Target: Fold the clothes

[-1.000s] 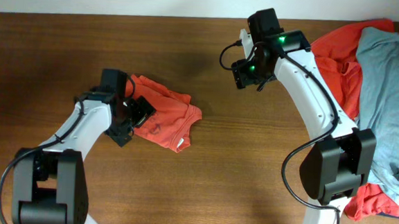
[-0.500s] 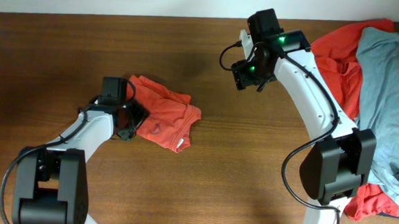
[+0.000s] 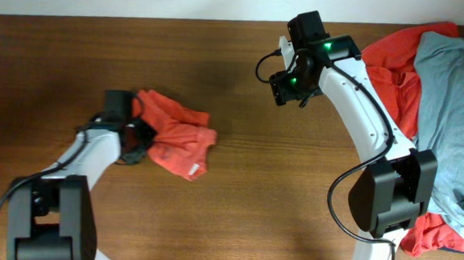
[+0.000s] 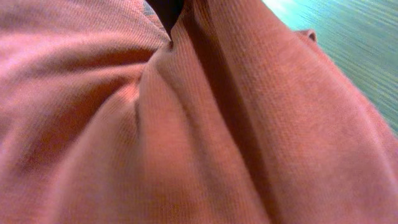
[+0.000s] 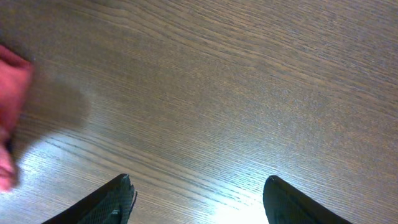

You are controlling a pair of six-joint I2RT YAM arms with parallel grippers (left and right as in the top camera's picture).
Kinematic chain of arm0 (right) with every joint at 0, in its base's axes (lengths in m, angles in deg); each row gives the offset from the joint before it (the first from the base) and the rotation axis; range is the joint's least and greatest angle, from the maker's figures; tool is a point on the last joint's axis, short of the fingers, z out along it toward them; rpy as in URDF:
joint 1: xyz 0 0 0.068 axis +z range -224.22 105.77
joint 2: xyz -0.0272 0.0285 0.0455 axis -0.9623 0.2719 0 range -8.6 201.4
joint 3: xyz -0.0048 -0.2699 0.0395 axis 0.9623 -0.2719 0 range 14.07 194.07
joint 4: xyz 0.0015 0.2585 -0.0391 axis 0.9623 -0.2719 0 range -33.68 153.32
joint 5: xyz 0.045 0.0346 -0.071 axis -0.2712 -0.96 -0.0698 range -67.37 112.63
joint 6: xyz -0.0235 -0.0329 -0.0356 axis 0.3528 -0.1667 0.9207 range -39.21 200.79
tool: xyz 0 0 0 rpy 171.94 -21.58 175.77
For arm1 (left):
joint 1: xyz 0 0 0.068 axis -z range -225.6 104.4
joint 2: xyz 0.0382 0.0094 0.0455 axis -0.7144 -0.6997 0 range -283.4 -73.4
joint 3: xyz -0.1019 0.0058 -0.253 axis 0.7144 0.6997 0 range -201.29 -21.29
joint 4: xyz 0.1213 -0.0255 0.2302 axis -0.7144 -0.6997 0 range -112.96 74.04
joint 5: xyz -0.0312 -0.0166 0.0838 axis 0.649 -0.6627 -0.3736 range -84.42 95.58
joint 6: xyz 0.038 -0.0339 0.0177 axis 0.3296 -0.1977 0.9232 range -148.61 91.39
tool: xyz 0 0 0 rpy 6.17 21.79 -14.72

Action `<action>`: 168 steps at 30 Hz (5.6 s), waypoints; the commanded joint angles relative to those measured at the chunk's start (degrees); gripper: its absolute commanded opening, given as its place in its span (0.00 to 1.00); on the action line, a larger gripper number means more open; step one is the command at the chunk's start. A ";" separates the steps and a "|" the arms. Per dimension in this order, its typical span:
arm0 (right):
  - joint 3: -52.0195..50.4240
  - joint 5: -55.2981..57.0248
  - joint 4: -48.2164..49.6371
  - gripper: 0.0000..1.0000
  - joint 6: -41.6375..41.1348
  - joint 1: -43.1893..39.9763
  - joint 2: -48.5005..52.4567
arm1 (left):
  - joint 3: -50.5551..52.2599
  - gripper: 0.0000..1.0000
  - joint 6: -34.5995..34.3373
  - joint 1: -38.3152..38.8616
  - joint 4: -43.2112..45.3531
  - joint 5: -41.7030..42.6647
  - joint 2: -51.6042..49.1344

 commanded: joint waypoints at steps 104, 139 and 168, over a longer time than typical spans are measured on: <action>0.42 0.70 -6.23 0.72 -0.50 -0.04 -0.24 | -25.35 0.97 44.92 -23.41 17.97 -5.33 -26.45; 0.39 0.72 -6.75 0.73 -0.46 -0.07 -0.24 | -38.36 0.89 65.94 -13.03 -18.23 0.61 -7.48; 0.39 0.74 -7.89 0.73 -0.26 -0.07 -0.24 | -35.45 0.29 65.79 -1.42 -14.51 -12.50 -27.56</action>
